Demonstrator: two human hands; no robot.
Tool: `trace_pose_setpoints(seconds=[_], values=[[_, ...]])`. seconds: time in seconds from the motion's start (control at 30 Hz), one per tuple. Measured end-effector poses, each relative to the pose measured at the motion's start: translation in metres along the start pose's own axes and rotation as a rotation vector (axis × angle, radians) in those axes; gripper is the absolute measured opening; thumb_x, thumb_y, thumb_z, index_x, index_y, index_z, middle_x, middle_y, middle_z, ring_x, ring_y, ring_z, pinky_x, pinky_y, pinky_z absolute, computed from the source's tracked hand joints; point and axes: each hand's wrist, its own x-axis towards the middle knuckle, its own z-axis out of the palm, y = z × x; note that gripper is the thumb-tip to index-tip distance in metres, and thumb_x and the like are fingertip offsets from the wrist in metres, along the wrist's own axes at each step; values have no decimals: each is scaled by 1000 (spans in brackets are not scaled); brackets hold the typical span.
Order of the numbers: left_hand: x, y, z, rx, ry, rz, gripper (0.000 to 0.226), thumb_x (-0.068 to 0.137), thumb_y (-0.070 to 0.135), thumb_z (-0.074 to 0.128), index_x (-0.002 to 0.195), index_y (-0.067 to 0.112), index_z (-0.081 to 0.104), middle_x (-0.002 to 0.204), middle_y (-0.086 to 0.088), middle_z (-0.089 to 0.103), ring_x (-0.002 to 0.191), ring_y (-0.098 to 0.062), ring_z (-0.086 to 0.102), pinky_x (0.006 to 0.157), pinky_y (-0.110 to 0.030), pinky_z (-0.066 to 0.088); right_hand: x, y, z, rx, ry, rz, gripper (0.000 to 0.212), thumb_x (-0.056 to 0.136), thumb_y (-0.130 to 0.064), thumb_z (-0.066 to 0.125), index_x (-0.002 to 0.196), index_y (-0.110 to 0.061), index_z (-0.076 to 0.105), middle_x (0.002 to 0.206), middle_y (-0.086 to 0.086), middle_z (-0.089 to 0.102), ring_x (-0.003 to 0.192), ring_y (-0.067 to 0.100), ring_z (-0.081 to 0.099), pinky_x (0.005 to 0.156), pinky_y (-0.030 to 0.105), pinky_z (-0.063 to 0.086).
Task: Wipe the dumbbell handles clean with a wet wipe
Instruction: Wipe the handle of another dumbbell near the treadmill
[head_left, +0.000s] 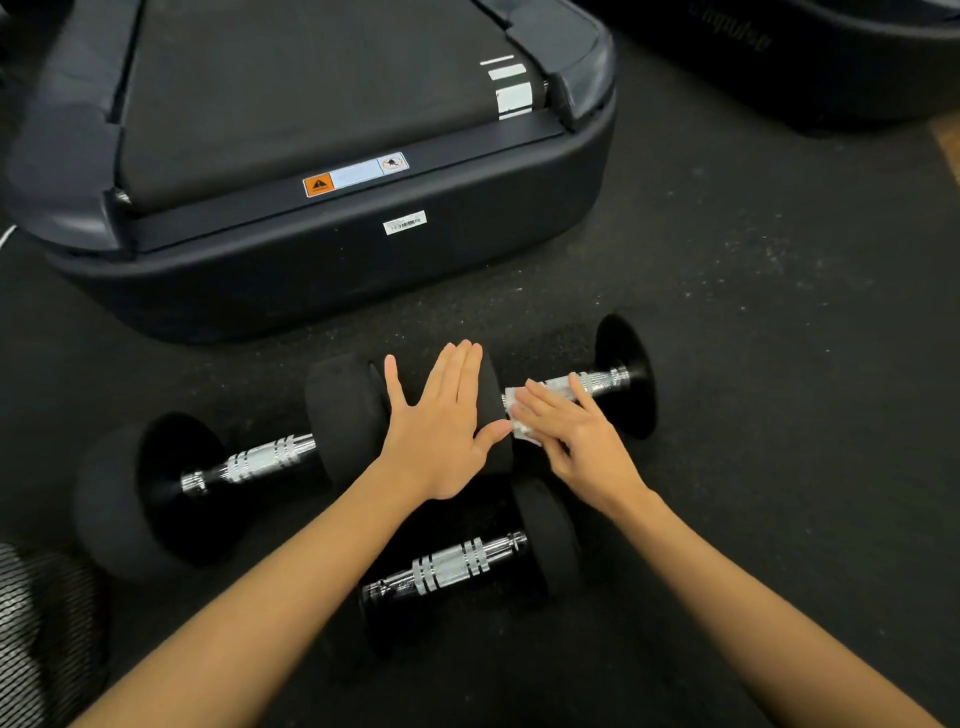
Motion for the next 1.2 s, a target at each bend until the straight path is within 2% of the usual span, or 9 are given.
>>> trace_pose_setpoints(seconds=[0.13, 0.2, 0.37, 0.47, 0.6, 0.8, 0.93, 1.07, 1.2], values=[[4, -1, -18, 153, -46, 51, 85, 93, 65, 10, 154, 8, -7, 164, -5, -1, 151, -18, -1, 114, -66, -8, -7, -12, -16, 123, 117, 124, 29, 92, -5, 63, 120, -12, 69, 124, -5, 67, 124, 9, 58, 118, 30, 28], [8, 2, -31, 155, -98, 61, 86, 96, 64, 22, 155, 7, -3, 163, -9, 3, 151, -21, 3, 115, -64, -7, -9, -24, -26, 234, 191, 247, 23, 92, -8, 65, 111, -18, 73, 109, -13, 71, 108, 6, 65, 102, 21, 44], [21, 25, -53, 25, -153, 213, 89, 95, 38, 55, 155, 8, -4, 159, -14, 20, 147, -28, 19, 121, -47, 12, -12, -36, -45, 622, 267, 542, 12, 95, -20, 63, 96, -26, 74, 96, -12, 71, 93, 8, 65, 80, 25, 49], [31, 45, -54, -296, -160, 329, 79, 92, 32, 64, 155, 16, 19, 139, -2, 52, 127, -16, 46, 113, -36, 31, -14, -36, -54, 855, 227, 647, 18, 97, -23, 59, 102, -18, 75, 98, 1, 75, 93, 16, 67, 76, 31, 49], [35, 70, -40, -802, -68, 276, 47, 85, 20, 75, 129, 21, 62, 119, 3, 68, 109, -9, 61, 94, -30, 49, -17, -41, -67, 864, 335, 668, 16, 94, -22, 64, 105, -15, 74, 95, 2, 75, 88, 19, 70, 67, 27, 54], [33, 90, -17, -1189, 173, 61, 29, 81, 7, 77, 109, 14, 74, 99, 1, 76, 94, -3, 70, 85, -28, 57, -26, -30, -94, 528, 486, 564, 10, 92, -18, 68, 99, -20, 74, 89, -6, 73, 82, 14, 71, 59, 36, 60], [43, 88, -10, -1058, 362, -126, 10, 83, 8, 72, 88, 16, 72, 81, 4, 73, 76, -5, 69, 69, -33, 58, -25, -5, -109, 189, 634, 415, 10, 88, -16, 73, 98, -18, 74, 93, -3, 68, 84, 17, 63, 73, 34, 53], [58, 91, -18, -790, 396, -151, 8, 82, 7, 62, 84, 15, 61, 71, 0, 66, 63, -17, 60, 57, -41, 50, -15, 12, -109, 16, 524, 457, 48, 80, -32, 79, 124, -21, 64, 125, -1, 57, 117, 12, 46, 98, 11, 31], [76, 104, -20, -296, 372, -44, 21, 92, 10, 52, 112, 14, 57, 90, -5, 66, 79, -24, 62, 59, -32, 38, -7, 26, -96, 68, 409, 528, 71, 79, -39, 80, 141, -21, 50, 148, -4, 46, 139, 9, 38, 116, 27, 29]])
